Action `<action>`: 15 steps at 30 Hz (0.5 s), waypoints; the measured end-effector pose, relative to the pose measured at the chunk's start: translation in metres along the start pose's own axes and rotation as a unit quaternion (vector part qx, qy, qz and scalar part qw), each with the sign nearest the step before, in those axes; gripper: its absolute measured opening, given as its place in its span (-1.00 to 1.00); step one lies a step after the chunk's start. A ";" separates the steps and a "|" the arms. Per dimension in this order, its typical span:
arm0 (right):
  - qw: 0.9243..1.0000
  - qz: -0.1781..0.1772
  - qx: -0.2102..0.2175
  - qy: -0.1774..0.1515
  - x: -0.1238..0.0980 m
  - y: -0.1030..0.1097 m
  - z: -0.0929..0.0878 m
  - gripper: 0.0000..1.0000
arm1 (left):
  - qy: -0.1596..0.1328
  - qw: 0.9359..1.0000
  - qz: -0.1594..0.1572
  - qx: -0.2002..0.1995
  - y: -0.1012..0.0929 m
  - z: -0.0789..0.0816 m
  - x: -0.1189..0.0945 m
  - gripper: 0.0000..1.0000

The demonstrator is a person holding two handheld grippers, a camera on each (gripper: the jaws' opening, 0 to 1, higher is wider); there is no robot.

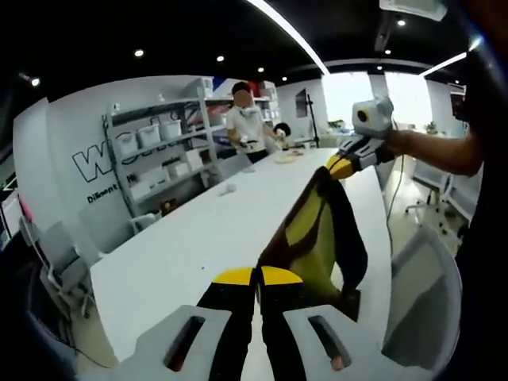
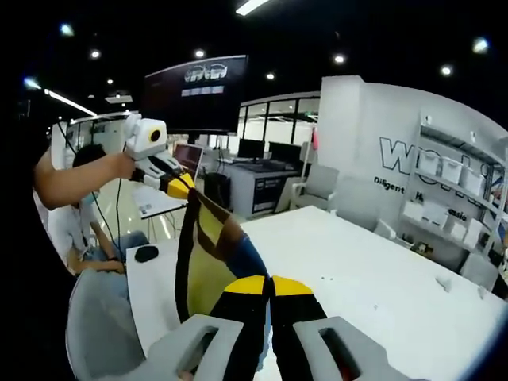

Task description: Fold the garment on the visible template until the final outline fits inside the template.

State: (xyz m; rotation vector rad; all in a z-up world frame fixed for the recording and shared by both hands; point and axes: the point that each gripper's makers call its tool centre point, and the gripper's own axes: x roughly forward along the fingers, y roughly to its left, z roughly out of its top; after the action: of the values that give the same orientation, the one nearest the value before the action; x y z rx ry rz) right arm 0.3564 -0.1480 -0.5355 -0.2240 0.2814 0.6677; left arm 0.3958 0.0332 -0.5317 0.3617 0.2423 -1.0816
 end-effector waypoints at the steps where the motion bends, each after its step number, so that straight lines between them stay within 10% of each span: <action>1: 1.000 -0.001 0.002 0.001 0.001 -0.002 -0.001 -1.00 | 0.001 1.000 0.000 -0.002 0.001 -0.002 0.002 -0.94; 15: 0.999 -0.018 -0.024 0.034 0.038 -0.023 -0.026 -1.00 | 0.044 0.999 0.016 -0.003 0.023 -0.038 0.030 -0.94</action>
State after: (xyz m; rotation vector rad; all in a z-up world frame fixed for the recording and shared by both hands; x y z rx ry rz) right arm 0.3946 -0.1518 -0.5698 -0.2978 0.3253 0.6330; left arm 0.4295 0.0342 -0.5735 0.4072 0.3180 -1.0337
